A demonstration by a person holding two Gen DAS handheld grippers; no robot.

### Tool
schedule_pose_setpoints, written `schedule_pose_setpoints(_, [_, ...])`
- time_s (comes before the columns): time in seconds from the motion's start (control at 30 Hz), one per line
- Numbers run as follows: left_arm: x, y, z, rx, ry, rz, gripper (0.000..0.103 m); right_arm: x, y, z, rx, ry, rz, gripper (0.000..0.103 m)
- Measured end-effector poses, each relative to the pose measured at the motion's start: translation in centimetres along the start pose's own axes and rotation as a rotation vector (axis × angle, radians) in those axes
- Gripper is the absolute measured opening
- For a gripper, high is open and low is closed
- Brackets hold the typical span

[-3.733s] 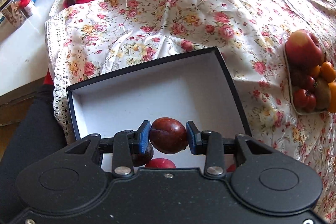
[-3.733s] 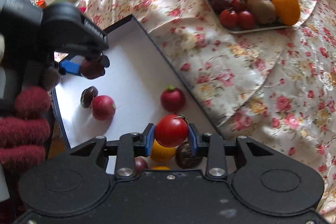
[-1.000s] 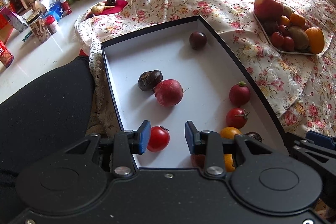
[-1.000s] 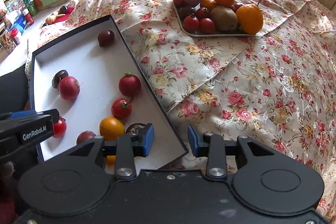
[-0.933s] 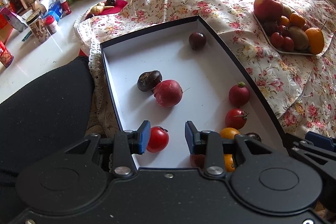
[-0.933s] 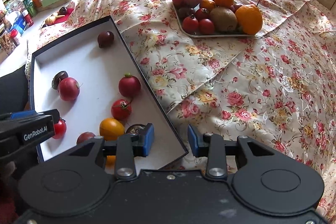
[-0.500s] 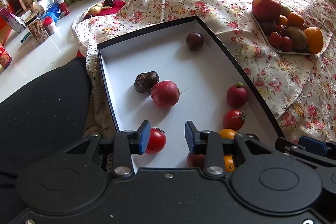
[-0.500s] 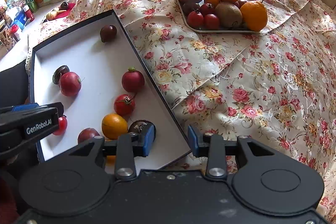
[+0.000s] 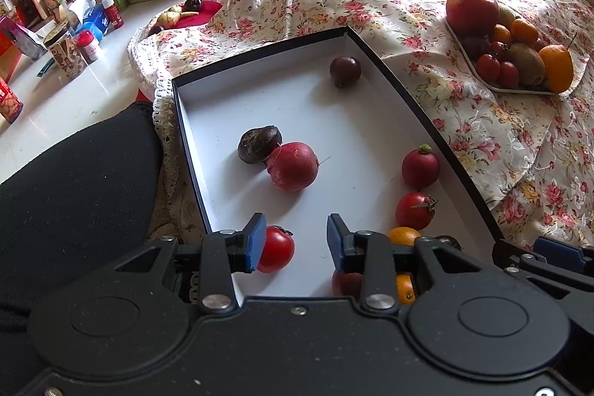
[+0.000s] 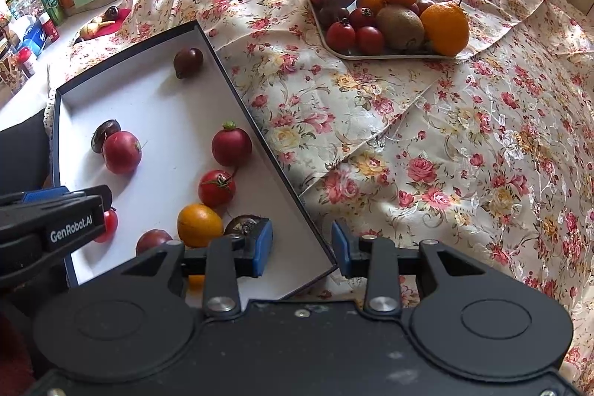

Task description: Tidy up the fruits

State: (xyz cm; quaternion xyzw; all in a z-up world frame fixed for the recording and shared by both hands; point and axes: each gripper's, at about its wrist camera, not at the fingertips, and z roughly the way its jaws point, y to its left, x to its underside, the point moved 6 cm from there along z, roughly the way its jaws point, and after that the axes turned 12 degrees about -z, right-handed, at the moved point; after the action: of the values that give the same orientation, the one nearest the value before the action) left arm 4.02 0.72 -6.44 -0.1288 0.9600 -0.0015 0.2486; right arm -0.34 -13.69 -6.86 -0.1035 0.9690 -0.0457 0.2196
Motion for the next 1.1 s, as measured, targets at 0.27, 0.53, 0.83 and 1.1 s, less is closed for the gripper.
schedule_pose_setpoints(0.27, [0.05,0.04,0.03,-0.006,-0.003,0.0,0.044,-0.02,0.02,-0.05,0.0,-0.002,0.0,0.037])
schedule_pose_setpoints(0.53, [0.07,0.07,0.03,-0.007,-0.002,0.003,0.044,0.0,0.07,-0.06,-0.001,0.002,0.002,0.037])
schedule_pose_setpoints(0.83, [0.08,0.07,0.04,-0.007,-0.002,0.002,0.044,0.04,0.04,-0.03,-0.002,0.004,0.003,0.037])
schedule_pose_setpoints(1.1, [0.1,0.11,0.05,-0.007,-0.002,0.0,0.044,0.03,0.1,0.02,-0.003,0.005,0.001,0.037])
